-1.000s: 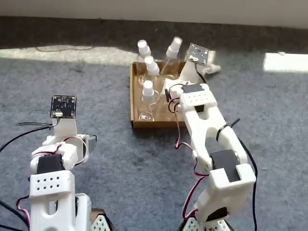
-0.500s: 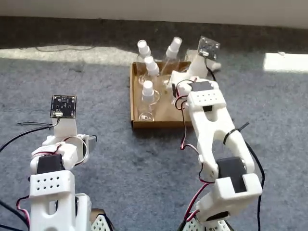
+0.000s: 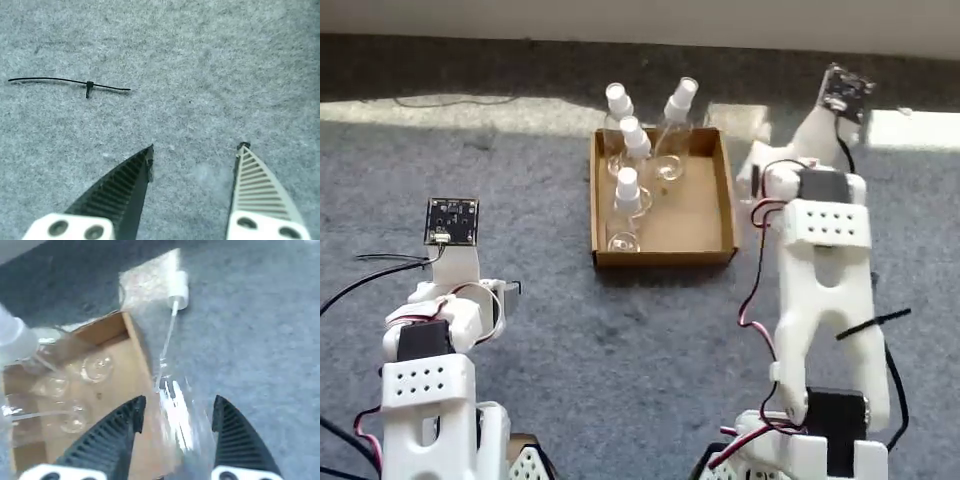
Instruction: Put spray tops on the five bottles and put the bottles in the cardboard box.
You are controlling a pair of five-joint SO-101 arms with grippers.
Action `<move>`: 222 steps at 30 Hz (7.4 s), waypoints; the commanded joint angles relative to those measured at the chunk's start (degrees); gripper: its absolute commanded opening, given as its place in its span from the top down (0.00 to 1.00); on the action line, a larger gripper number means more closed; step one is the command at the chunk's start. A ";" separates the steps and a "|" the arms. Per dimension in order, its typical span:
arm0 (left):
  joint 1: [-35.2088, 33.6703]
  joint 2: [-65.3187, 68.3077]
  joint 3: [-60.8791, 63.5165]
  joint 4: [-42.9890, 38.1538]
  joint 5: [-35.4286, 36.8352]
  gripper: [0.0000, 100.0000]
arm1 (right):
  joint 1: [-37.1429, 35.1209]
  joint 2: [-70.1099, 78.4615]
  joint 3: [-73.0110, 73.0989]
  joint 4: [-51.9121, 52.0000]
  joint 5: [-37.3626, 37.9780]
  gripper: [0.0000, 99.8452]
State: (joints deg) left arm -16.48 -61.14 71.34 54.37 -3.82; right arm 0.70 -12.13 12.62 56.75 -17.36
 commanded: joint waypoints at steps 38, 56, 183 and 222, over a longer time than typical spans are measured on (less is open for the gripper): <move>1.19 -0.66 -0.04 -0.88 0.18 0.75 | 0.84 35.65 -19.56 -29.85 14.15 0.72; 1.27 -1.01 2.68 -4.04 0.18 0.75 | 1.01 70.29 -51.38 -34.86 14.15 0.72; 1.27 -0.66 2.68 -3.87 0.18 0.75 | 12.53 19.74 -13.93 13.32 1.41 0.65; 1.27 -0.57 2.77 -3.78 0.18 0.75 | 15.43 43.21 -32.48 19.74 50.37 0.83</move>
State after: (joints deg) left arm -16.22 -61.41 74.33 51.21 -3.82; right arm 15.38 31.74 -17.01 75.65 32.75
